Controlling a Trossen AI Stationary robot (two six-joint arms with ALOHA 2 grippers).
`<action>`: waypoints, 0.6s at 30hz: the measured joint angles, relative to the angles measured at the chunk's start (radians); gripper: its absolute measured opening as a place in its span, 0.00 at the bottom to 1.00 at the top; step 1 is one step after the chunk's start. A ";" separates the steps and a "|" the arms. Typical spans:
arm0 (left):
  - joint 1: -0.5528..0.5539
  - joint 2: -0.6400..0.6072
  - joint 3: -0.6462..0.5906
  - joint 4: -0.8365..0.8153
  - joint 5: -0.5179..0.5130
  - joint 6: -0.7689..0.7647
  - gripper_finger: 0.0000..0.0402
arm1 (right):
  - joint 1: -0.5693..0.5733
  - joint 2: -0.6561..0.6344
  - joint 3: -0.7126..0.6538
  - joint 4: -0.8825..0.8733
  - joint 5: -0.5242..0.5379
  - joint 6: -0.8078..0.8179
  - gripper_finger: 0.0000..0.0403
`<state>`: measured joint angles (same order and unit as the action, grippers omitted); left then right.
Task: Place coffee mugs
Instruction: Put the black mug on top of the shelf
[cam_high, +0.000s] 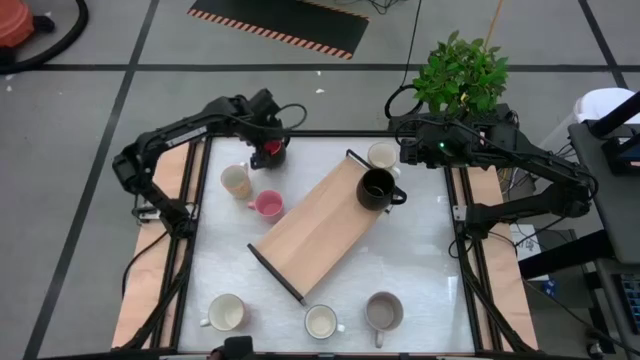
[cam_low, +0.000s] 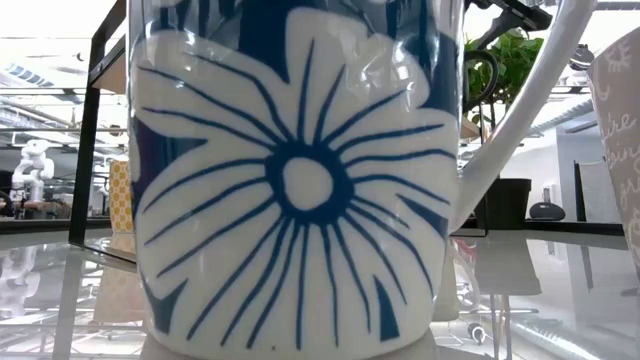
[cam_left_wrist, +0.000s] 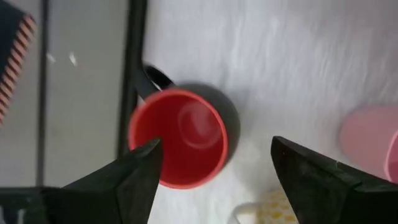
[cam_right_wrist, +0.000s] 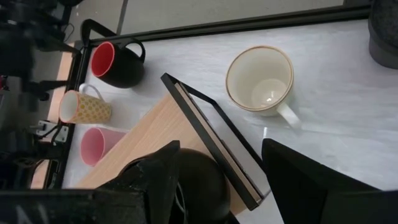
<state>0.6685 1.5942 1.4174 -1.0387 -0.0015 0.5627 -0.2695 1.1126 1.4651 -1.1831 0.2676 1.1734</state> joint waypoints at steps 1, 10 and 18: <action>-0.003 0.017 0.000 -0.011 -0.005 -0.009 0.75 | 0.000 0.000 0.000 0.000 0.000 0.000 0.53; -0.047 0.113 0.000 -0.005 -0.101 -0.004 0.75 | 0.000 0.000 0.000 0.000 0.000 -0.005 0.53; -0.055 0.202 0.000 -0.001 -0.114 -0.038 0.65 | 0.000 0.000 0.000 0.017 -0.003 -0.006 0.53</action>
<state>0.6132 1.7961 1.4174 -1.0393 -0.1154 0.5244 -0.2695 1.1126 1.4651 -1.1657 0.2647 1.1671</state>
